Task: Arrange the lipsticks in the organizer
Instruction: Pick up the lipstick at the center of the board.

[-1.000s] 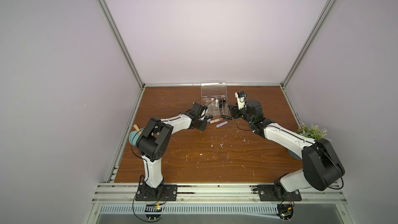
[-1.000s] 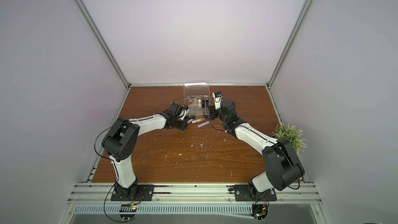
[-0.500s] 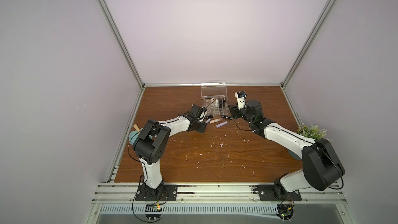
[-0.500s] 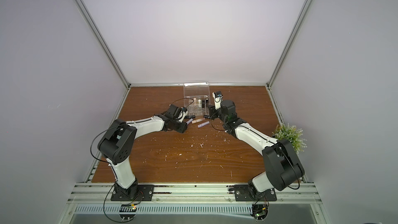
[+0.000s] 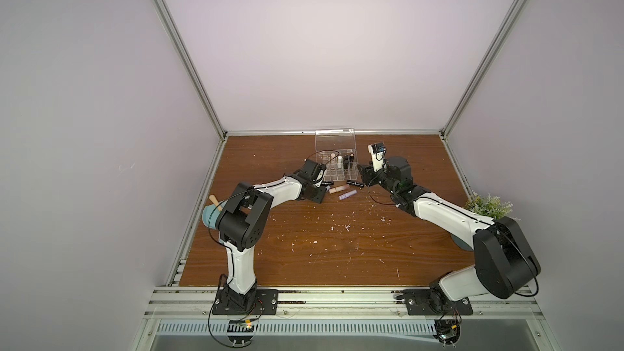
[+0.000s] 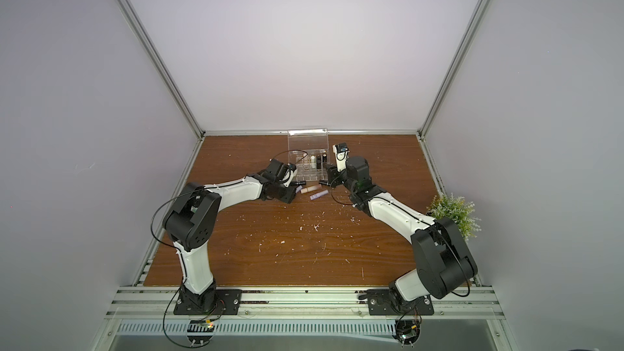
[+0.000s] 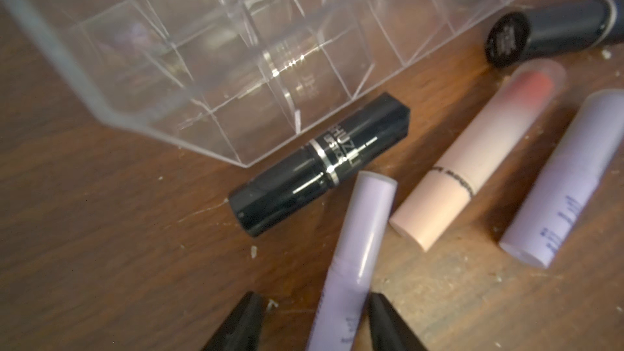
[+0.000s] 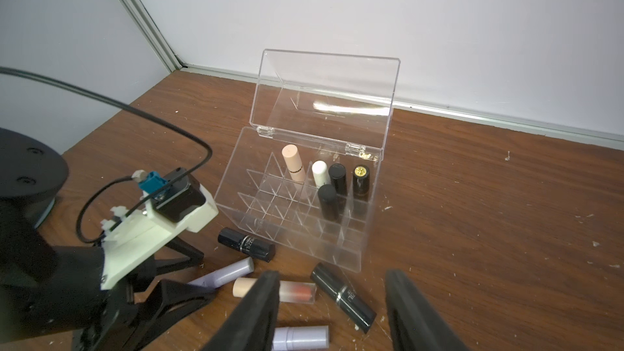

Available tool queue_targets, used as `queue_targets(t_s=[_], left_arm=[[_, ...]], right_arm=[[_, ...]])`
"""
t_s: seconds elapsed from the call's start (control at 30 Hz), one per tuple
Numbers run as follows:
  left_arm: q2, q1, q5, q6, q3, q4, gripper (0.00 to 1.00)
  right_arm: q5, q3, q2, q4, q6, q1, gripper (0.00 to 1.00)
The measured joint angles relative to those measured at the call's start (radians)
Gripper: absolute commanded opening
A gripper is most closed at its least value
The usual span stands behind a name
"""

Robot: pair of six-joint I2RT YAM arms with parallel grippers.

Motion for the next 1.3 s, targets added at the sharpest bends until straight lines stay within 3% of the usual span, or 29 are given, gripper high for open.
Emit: queue_targets(t_s=[0.4, 0.63, 0.7, 0.77, 0.87, 1.03, 1.3], left_arm=[[-0.018, 0.000, 0.011, 0.003, -0.031, 0.014, 0.19], [-0.135, -0.001, 0.060, -0.027, -0.167, 0.029, 0.18], [-0.184, -0.002, 0.084, -0.042, -0.209, 0.033, 0.18], [-0.249, -0.002, 0.114, -0.057, -0.246, 0.044, 0.18], [-0.355, -0.002, 0.169, -0.079, -0.283, 0.084, 0.17], [-0.519, -0.003, 0.245, -0.109, -0.332, 0.197, 0.18], [-0.646, -0.019, 0.259, -0.114, -0.424, 0.331, 0.17]], right_arm=[[-0.003, 0.000, 0.000, 0.000, 0.000, 0.000, 0.56], [-0.010, 0.001, 0.000, -0.010, 0.000, 0.000, 0.57], [-0.034, 0.014, 0.000, -0.032, 0.002, -0.003, 0.66], [-0.089, 0.044, 0.002, -0.066, 0.008, -0.010, 0.78], [-0.224, 0.134, 0.034, -0.116, 0.019, -0.025, 0.87], [-0.492, 0.262, 0.125, -0.153, 0.051, -0.035, 0.91], [-0.795, 0.268, 0.160, -0.143, 0.173, -0.034, 0.91]])
